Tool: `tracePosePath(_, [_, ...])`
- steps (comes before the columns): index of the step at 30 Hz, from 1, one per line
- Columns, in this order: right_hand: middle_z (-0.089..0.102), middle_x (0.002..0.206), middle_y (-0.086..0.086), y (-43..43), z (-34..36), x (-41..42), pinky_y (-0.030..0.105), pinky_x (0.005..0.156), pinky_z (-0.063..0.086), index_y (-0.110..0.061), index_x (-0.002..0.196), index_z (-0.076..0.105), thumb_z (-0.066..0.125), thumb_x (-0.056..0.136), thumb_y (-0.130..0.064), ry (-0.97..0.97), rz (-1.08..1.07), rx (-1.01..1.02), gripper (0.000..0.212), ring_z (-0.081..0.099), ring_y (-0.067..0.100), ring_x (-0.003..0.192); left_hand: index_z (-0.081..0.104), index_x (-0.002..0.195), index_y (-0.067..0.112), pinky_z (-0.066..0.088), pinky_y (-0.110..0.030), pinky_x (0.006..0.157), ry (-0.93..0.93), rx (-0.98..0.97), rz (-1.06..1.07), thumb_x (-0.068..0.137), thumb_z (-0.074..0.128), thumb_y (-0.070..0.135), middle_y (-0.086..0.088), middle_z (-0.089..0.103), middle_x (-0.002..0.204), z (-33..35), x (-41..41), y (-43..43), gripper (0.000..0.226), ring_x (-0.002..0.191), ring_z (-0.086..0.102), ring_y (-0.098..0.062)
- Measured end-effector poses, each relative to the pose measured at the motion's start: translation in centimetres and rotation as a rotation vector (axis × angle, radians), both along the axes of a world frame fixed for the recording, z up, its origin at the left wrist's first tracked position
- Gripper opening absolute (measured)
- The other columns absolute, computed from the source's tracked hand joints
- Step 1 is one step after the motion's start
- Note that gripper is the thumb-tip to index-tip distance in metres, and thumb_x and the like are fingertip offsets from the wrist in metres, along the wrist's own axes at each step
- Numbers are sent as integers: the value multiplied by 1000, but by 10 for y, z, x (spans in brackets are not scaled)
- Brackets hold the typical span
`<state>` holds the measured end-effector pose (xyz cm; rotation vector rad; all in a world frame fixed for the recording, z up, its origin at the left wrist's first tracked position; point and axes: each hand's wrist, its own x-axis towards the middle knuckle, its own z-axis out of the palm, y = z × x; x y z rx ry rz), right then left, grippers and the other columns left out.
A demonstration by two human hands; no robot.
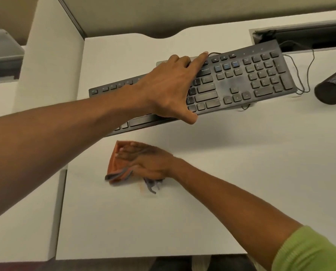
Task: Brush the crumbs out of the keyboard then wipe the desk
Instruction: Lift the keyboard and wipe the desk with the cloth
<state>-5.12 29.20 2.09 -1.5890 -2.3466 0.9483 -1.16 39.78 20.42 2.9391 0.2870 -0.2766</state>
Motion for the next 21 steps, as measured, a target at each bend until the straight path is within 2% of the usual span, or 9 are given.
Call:
tracePosePath(5, [39, 164, 6, -31, 4, -32, 42, 129, 10, -16, 156, 44, 20, 107, -50, 31, 238, 97, 65, 24, 21, 157, -3, 170, 16, 44, -50, 114, 36, -8, 20, 63, 66, 84, -18, 38, 159, 2, -14, -8, 145, 140, 40, -34])
tracePosePath(10, [48, 158, 9, -92, 8, -37, 44, 129, 12, -10, 143, 60, 19, 104, -50, 133, 318, 65, 69, 29, 24, 155, -1, 170, 14, 47, -50, 109, 25, 4, 12, 62, 66, 83, -17, 44, 151, 1, -21, -19, 145, 133, 43, -32])
tracePosePath(14, [44, 161, 6, -152, 15, -25, 44, 129, 14, -14, 150, 53, 26, 104, -47, 217, 246, -54, 63, 27, 20, 155, -2, 170, 15, 47, -48, 107, 25, -10, 7, 62, 67, 81, -17, 43, 150, -2, -20, -31, 144, 131, 43, -32])
tracePosePath(18, [52, 155, 8, -223, 23, 1, 44, 127, 18, -9, 140, 63, 34, 101, -35, 310, 151, -145, 55, 32, 19, 154, -1, 170, 18, 45, -47, 107, 19, -40, 4, 62, 68, 78, -16, 41, 155, -5, -12, -46, 143, 135, 40, -33])
tracePosePath(21, [52, 156, 4, -283, 31, 32, 41, 127, 19, -11, 142, 62, 33, 103, -33, 368, 19, -218, 53, 32, 11, 153, -2, 170, 19, 44, -47, 107, 9, -54, 3, 62, 67, 79, -16, 40, 156, -8, -5, -57, 142, 136, 39, -33])
